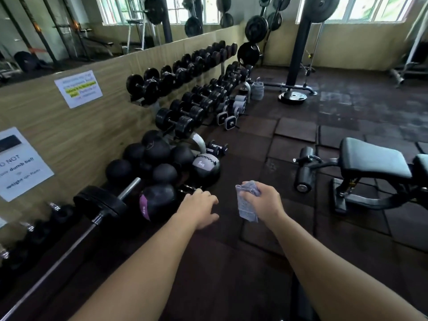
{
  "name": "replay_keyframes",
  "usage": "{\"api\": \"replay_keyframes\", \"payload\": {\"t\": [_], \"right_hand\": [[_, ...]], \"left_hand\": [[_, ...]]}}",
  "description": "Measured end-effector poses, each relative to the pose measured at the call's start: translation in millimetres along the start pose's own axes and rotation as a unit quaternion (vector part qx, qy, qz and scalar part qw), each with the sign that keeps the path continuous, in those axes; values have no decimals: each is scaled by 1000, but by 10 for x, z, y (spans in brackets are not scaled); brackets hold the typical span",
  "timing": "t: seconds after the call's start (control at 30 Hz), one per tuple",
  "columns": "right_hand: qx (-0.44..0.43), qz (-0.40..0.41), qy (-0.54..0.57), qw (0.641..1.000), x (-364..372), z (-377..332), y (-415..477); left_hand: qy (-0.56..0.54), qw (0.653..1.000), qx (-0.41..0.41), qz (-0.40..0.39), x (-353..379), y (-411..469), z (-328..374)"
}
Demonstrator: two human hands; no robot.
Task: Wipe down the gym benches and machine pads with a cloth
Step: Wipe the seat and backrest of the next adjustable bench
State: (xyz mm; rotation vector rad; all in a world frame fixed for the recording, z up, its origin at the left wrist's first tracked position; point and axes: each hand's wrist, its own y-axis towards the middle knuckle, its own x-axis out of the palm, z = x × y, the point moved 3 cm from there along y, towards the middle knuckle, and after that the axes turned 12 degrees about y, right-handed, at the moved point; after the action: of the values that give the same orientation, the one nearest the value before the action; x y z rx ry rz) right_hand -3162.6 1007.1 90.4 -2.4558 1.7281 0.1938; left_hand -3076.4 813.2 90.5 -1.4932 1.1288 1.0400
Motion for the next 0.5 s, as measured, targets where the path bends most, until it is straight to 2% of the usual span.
{"api": "replay_keyframes", "payload": {"t": [0.17,0.5], "right_hand": [[6,56,47,997,-341,-120,903],[0,201,15,980,-1340,-33,2498]], "left_hand": [[6,999,40,1,-262,1097,-71],[40,981,185,30,-831,3410,294]]}}
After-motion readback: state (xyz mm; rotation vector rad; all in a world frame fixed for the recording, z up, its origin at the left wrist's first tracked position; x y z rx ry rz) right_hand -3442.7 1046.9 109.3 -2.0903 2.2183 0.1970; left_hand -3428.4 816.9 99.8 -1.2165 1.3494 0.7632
